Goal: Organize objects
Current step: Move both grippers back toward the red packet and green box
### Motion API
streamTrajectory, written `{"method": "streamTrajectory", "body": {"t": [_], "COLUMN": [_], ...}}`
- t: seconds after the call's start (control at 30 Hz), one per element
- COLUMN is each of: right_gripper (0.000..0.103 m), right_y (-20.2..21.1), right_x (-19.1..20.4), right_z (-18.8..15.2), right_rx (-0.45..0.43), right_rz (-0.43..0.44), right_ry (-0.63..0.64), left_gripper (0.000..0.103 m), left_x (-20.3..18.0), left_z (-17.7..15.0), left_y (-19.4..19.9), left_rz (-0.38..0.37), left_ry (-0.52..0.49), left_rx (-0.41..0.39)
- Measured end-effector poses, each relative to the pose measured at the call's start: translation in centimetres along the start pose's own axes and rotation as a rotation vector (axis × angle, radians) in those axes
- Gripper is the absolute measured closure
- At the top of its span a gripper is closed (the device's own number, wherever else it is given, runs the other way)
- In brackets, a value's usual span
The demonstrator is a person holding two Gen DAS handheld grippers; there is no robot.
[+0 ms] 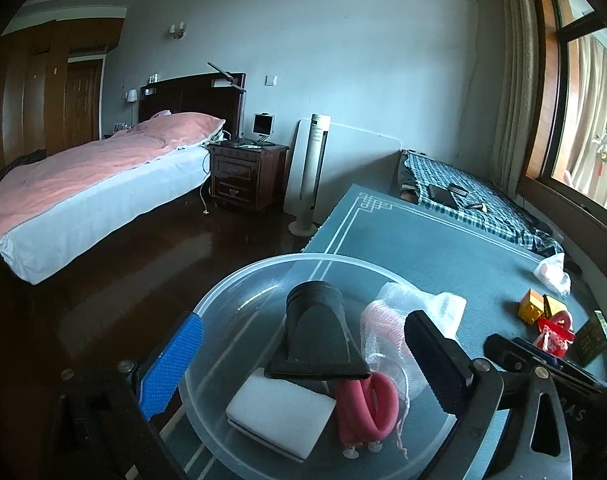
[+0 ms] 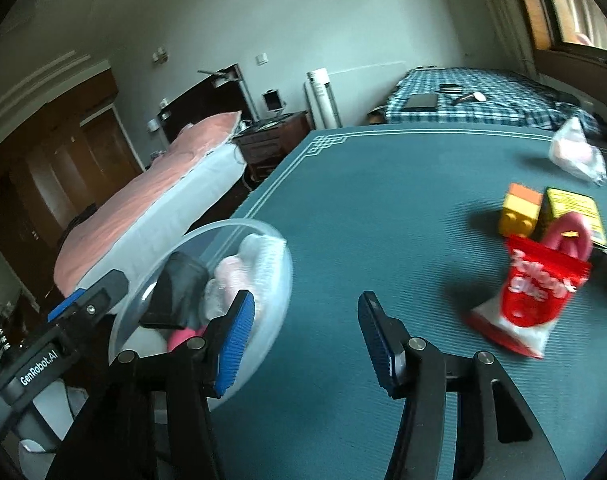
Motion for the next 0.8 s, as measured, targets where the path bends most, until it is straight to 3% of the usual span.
{"method": "streamTrajectory", "body": {"t": [0.33, 0.8], "right_gripper": [0.047, 0.047], "right_y": [1.2, 4.2], "right_x": [-4.2, -12.4], "right_z": [-1.2, -2.8], "right_rx": [0.001, -0.008], "right_rz": [-0.087, -0.237], "right_ry": [-0.032, -0.114], "left_gripper": [0.0, 0.0], "left_x": [-1.5, -7.9], "left_z": [0.2, -0.3], "left_y": [0.6, 0.9], "left_rz": [-0.011, -0.13], "left_ry": [-0.028, -0.145], "left_rx": [-0.004, 0.027]}}
Point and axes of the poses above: each gripper's, at about its wrist camera, not at the fingertips, and y roughly against the way its jaws point, x to its left, z to its top, the point moved 4 cm from there along -y, roughly the way its jaws point, and after that the axes turned 13 degrees about -z, right-handed, at the moved point
